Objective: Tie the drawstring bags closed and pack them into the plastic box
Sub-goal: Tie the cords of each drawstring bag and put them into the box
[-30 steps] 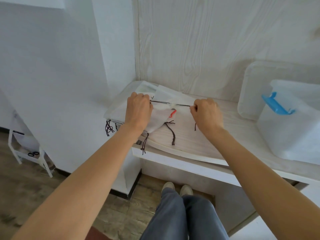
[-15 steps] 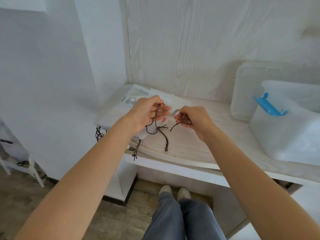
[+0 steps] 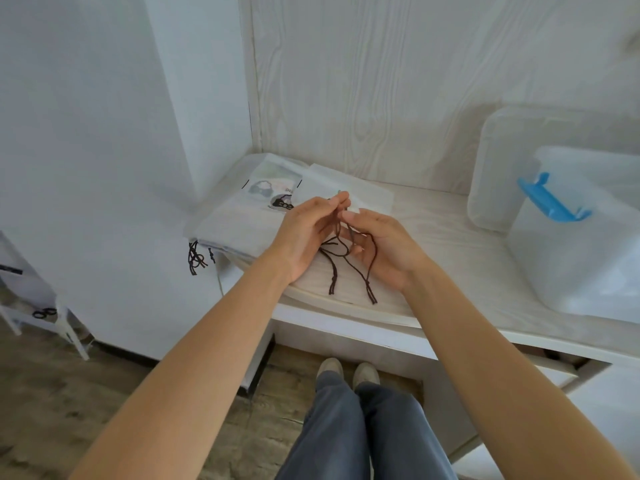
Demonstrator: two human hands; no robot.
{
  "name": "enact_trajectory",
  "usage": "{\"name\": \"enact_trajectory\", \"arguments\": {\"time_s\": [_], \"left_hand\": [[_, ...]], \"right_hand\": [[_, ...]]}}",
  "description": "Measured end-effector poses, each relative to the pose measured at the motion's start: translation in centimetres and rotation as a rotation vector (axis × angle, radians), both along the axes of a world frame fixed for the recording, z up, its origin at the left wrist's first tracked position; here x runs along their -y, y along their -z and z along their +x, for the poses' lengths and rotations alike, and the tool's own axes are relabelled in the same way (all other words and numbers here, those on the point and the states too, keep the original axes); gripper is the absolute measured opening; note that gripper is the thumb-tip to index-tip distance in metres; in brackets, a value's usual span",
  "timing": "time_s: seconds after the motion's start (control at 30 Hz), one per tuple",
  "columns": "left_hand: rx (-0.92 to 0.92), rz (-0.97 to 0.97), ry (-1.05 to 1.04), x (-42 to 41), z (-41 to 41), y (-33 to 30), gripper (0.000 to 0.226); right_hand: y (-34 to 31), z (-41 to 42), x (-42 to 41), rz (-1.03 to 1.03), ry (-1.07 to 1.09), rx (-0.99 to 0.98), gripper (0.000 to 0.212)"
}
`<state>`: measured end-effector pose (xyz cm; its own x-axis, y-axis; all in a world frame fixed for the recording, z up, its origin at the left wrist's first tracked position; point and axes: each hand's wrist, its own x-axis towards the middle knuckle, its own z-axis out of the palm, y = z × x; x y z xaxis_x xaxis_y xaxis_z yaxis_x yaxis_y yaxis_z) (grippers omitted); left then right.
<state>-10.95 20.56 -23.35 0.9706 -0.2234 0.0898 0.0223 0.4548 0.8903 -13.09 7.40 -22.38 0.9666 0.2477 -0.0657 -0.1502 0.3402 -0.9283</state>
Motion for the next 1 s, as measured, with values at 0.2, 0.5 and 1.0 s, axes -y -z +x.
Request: {"name": "enact_trajectory", "arguments": {"time_s": [0.2,0.5,1.0], "left_hand": [[0.013,-0.01,0.006,-0.1,-0.2,0.1,0.026],[0.021,-0.034,0.032,-0.1,-0.6,-0.2,0.029],[0.024,0.024,0.034,-0.2,-0.6,-0.2,0.038]], "right_hand": [[0.1,-0.5,0.5,-0.057,-0.065,0.026,0.005],[-0.6,-1.3,1.1,-0.181,-0.019,0.116,0.004],[-1.0,-0.2,1.7,-1.463,0.235,1.081,0.004]]}}
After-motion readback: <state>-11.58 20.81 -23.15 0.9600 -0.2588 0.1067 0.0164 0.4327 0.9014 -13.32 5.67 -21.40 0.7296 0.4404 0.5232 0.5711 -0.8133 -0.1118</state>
